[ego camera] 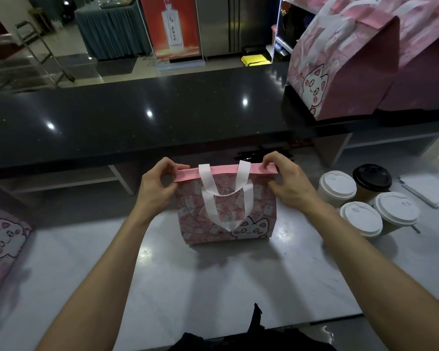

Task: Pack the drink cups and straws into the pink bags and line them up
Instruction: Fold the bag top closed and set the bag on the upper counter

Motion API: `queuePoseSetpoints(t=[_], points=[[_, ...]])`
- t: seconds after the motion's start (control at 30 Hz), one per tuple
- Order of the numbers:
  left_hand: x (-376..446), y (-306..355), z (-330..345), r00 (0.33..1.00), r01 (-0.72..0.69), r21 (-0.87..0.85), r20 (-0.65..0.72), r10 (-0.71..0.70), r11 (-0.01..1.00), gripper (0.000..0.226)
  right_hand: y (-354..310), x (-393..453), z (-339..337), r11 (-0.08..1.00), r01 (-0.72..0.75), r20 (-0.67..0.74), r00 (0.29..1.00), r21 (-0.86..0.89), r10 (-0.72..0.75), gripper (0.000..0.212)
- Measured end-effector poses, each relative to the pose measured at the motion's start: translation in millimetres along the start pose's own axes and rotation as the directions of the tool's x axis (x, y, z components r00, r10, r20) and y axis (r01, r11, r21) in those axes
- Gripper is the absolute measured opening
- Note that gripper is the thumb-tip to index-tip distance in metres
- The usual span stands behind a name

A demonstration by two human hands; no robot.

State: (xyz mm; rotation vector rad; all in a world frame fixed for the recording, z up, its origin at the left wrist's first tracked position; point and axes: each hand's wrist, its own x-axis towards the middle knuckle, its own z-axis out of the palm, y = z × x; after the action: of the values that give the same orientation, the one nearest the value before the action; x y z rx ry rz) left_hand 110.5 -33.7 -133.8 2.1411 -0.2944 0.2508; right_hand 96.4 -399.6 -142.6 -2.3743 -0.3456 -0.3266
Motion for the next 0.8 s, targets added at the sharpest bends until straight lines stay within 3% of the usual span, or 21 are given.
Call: queuePoseSetpoints(t=[0.27, 0.43, 0.6, 0.8], points=[[0.8, 6.5, -22.4, 0.992, -0.06, 0.177, 0.121, 0.039, 0.982, 0.046, -4.7, 0.9, -11.6, 0.993, 0.113, 0.032, 0.993, -0.017, -0.113, 0.032], [8.5, 16.1, -16.5, 0.993, -0.068, 0.215, 0.11, 0.045, 0.974, 0.04, -10.3, 8.6, -12.6, 1.0, -0.001, 0.055, 0.998, -0.004, 0.001, 0.039], [21.6, 22.0, -15.0, 0.981, -0.124, 0.306, 0.181, 0.071, 0.944, 0.02, -14.7, 16.6, -17.9, 0.99, 0.092, 0.098, 0.992, -0.104, -0.082, 0.011], [28.7, 23.5, -15.1, 0.982, -0.154, 0.344, 0.157, 0.105, 0.926, 0.021, -15.0, 20.4, -26.9, 0.953, 0.208, 0.119, 0.975, -0.218, -0.186, 0.012]])
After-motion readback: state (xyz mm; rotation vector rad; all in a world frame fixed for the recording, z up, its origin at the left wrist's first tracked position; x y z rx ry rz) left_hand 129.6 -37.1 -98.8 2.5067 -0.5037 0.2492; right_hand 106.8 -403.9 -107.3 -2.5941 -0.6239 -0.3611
